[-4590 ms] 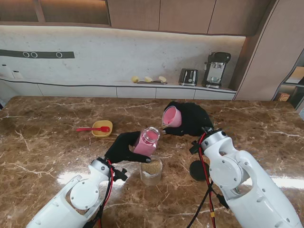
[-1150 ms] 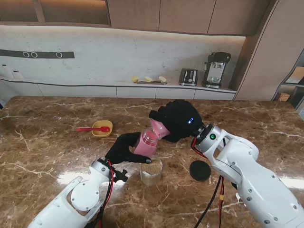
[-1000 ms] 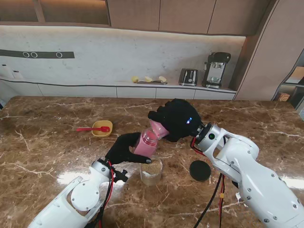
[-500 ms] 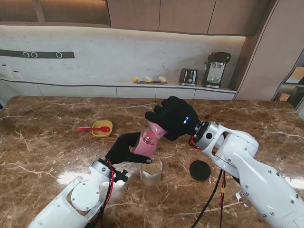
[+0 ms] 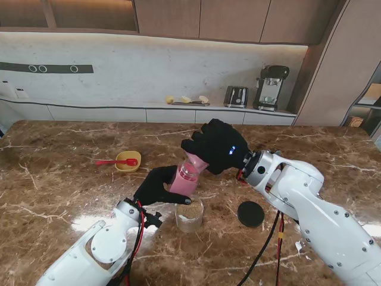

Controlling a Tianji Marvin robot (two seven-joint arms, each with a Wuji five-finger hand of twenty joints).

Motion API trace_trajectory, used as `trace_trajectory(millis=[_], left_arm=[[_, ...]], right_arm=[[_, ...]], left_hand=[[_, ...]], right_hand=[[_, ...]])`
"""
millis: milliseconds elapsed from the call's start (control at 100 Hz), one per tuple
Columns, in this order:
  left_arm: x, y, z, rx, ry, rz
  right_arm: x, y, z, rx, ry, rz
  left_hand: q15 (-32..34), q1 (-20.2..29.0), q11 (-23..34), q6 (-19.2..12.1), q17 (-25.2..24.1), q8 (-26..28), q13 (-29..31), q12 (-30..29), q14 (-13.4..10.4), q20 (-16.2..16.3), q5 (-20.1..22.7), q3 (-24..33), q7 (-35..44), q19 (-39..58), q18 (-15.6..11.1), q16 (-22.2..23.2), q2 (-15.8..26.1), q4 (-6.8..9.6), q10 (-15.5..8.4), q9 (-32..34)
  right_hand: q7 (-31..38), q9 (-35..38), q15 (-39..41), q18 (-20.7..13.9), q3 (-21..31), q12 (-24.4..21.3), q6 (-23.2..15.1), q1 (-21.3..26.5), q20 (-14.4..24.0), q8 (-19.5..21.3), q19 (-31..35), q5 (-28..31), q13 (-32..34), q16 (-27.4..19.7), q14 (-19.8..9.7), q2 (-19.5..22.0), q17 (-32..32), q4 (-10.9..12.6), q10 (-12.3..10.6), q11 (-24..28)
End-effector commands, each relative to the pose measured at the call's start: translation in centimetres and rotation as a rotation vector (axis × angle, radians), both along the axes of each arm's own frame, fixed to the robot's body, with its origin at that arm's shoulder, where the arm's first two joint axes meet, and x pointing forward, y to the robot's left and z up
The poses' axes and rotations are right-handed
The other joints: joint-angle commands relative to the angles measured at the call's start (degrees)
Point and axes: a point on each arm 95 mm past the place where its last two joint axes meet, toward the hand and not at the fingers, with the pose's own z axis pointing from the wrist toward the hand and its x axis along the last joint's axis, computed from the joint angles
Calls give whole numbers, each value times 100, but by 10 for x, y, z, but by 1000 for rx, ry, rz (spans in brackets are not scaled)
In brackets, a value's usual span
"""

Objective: Measure grain into the airtight container

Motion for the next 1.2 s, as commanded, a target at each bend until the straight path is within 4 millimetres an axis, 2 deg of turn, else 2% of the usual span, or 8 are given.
trace_trajectory(millis=[0, 800, 1190], left_arm=[[-1, -6, 4, -14, -6, -7], [-5, -8, 9, -4, -5, 2], [-6, -7, 8, -6, -9, 10]], right_arm=[[2, -2, -5, -17, 9, -19], [2, -3, -7, -4, 53, -48], [-2, 1, 4, -33, -4, -18]], left_hand=[[162, 1347, 891, -1947, -3, 515, 216, 386, -402, 74, 1404, 2850, 1957, 246, -126, 37, 2603, 114, -944, 706], [202, 1336, 874, -1899, -8, 511, 232, 405, -350, 83, 1418, 2869, 1930, 283, -82, 39, 2562, 117, -893, 728], [220, 1336, 871, -1906, -4, 511, 237, 421, -371, 85, 1412, 2880, 1917, 295, -92, 37, 2552, 119, -906, 723]], right_hand=[[80, 136, 1089, -1177, 1116, -58, -520, 645, 109, 3, 408, 149, 617, 320, -1169, 1184, 278, -223, -72, -47], [57, 122, 1061, -1227, 1238, -104, -543, 558, 111, -15, 392, 165, 616, 320, -1214, 984, 301, -218, -100, -150], [61, 114, 1058, -1242, 1253, -99, -555, 586, 113, -5, 388, 162, 619, 325, -1233, 1045, 309, -223, -111, -174]])
